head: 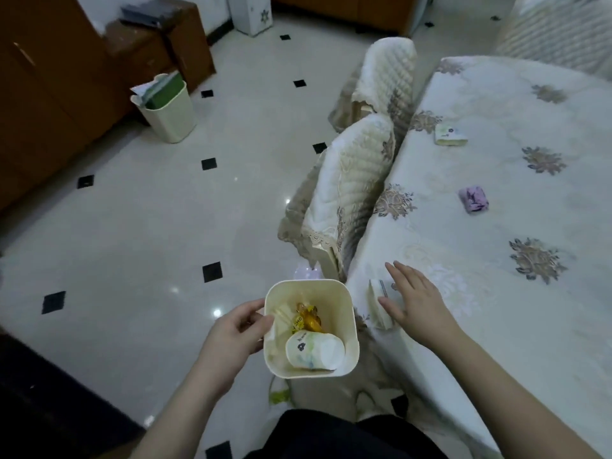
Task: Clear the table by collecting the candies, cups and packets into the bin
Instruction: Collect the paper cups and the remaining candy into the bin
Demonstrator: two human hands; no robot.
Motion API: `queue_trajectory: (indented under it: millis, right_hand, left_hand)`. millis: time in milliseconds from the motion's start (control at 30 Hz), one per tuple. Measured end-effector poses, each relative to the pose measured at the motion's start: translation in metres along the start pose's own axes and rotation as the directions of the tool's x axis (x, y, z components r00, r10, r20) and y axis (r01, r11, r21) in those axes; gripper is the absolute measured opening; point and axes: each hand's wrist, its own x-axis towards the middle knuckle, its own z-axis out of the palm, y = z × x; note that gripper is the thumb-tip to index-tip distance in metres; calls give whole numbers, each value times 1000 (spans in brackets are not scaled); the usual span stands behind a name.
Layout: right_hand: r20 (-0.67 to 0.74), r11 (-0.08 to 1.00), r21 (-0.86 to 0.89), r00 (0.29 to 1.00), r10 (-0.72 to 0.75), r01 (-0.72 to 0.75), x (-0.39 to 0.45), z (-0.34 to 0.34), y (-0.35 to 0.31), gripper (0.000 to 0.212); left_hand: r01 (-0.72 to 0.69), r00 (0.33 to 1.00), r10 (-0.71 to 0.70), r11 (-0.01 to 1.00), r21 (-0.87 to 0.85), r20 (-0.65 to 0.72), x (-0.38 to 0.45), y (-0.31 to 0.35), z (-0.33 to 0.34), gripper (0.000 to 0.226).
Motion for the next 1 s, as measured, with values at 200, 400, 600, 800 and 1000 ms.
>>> queue_trajectory:
  millis: [200,400,600,800,1000]
  right_hand:
    - [-8,971,154,983,186,-182,-9,3,-30,63]
    - [-69,954,172,963,262,-247,-38,-4,-30,62]
    - [-93,925,192,932,351,-329,-54,4,-18,64]
    - [-15,917,191,933,360,-351,-55,8,0,83]
    - [32,972,-33,972,235,-234,-36,11,12,110]
  left_hand:
    - [-20,978,-5,993,114,209,49,22,-19,23]
    - [-44,924,-32,981,188,382,80,52,4,27]
    - [-107,871,-44,955,278,489,94,62,23,30]
    - [-115,904,-31,943,312,427,93,64,35,30]
    - [-86,932,-23,956,281,363,76,60,39,29]
